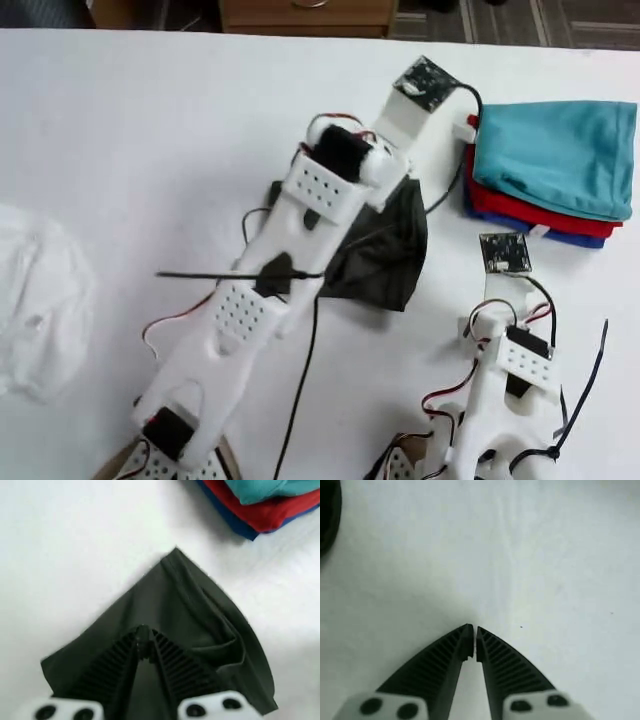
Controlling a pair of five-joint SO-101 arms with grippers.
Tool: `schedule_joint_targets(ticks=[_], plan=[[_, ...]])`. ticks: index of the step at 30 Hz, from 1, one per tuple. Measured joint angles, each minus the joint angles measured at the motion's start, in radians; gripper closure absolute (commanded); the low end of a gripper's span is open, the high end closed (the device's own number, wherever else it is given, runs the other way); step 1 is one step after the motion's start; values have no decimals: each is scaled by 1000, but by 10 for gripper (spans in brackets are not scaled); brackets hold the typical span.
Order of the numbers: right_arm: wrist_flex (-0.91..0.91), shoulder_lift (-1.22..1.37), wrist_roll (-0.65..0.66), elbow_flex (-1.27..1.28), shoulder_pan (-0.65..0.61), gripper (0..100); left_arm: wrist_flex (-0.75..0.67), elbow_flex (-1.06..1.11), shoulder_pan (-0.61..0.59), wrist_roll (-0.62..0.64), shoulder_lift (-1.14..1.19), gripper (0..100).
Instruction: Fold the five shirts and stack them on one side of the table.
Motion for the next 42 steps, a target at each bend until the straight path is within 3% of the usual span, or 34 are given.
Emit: schedule_joint_targets(ticks=[5, 15, 23, 30, 37, 42], plan=[[0, 0, 0, 0, 0, 979, 0, 226, 15, 0, -5, 976], [0, 0, 0, 0, 0, 979, 0, 470, 94, 31, -26, 976], [-18, 0, -34, 3, 20, 979, 0, 667, 181, 37, -252, 976], [-18, 0, -49, 3, 28, 979, -2, 865, 186, 40, -397, 976], [-18, 0, -49, 3, 28, 979, -147, 1077, 207, 40, -411, 976], [-18, 0, -52, 3, 29, 979, -186, 1112, 259, 40, -414, 976]])
